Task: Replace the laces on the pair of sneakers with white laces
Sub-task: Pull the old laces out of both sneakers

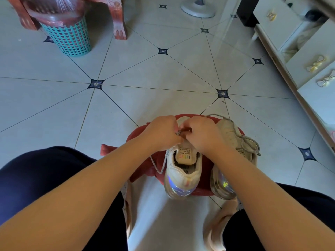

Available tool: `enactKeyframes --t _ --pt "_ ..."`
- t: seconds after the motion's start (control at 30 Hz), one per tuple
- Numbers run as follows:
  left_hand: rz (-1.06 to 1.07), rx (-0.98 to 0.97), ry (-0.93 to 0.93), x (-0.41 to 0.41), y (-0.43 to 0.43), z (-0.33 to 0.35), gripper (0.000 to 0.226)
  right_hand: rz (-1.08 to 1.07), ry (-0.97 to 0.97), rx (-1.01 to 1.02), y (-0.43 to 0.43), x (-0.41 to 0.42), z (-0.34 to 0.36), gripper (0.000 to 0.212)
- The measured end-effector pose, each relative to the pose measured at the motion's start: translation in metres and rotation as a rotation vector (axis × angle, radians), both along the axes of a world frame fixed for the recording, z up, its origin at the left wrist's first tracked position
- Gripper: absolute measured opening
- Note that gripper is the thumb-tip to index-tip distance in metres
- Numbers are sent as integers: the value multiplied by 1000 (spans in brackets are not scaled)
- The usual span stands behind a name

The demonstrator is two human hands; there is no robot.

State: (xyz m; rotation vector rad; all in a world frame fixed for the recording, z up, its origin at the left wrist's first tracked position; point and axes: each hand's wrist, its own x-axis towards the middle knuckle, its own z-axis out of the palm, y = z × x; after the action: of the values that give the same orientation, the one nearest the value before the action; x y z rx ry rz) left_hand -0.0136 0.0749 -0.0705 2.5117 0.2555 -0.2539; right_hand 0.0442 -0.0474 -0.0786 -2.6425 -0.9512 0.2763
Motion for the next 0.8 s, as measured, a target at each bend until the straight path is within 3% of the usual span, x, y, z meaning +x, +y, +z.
enactKeyframes --t 0.17,0.3,0.43,0.5,0.57,0.6,0.67,0.73,0.8 --pt "113 -71 -69 -1 -1 -7 9 -119 84 93 -1 4 -1 13" --pt "165 -80 -68 2 1 -6 11 -308 274 232 -4 6 2 6" --pt "203 -63 -41 2 6 -8 16 -657 631 564 -10 20 17 9" --pt "202 -56 -43 1 6 -9 18 -850 761 877 -19 30 33 12" --pt "202 -59 -57 0 5 -9 18 -932 757 1202 -31 37 46 18" --pt "203 -68 -62 -1 5 -10 19 -919 726 1259 -35 38 50 19" --pt "193 -95 -73 -2 3 -11 21 -851 626 1020 -34 34 50 20" --pt "190 -104 -84 -2 2 -11 22 -680 419 509 -28 28 38 17" --pt "199 -114 -93 -1 0 -11 20 -414 225 168 -20 18 27 17"
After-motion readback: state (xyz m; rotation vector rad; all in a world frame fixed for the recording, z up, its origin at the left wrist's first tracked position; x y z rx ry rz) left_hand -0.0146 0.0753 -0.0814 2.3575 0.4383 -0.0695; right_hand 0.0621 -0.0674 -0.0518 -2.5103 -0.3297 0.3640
